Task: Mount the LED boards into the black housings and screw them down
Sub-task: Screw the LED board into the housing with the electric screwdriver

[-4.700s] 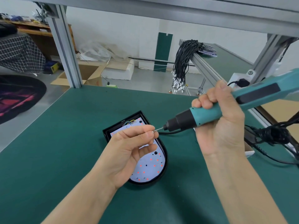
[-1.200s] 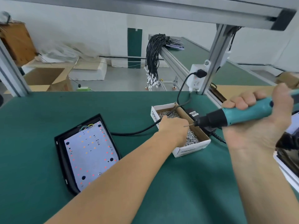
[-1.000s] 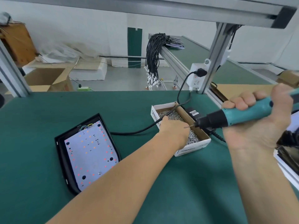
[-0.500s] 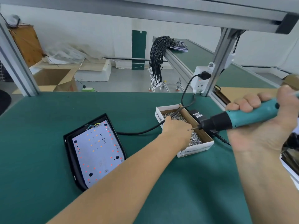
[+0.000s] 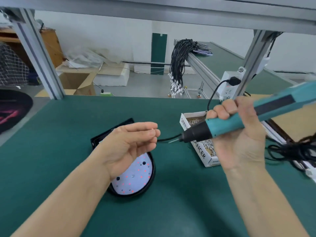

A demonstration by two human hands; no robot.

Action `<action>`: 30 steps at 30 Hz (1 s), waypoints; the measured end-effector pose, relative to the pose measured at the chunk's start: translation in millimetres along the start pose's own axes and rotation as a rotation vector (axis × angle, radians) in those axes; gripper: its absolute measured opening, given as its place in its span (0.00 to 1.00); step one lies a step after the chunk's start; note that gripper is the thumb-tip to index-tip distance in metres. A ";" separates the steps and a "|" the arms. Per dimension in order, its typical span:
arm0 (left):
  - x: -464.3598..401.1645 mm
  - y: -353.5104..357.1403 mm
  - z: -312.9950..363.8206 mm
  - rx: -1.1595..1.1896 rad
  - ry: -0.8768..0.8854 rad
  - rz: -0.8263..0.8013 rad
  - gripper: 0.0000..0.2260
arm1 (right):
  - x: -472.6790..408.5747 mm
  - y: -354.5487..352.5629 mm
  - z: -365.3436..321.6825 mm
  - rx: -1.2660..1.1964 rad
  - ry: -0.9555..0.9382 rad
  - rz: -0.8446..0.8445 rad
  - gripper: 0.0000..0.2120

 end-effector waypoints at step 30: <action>39.9 -27.9 -8.4 0.369 -0.005 0.181 0.04 | -4.1 59.6 50.4 0.048 0.018 -0.012 0.13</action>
Point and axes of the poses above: each hand's wrist, its own x-axis away from the middle knuckle, its own y-axis out of the palm, z = x × y, the point moved 1 cm from there along -x, towards the middle knuckle, and after that the axes turned 11 degrees about y, right-handed, at the moved point
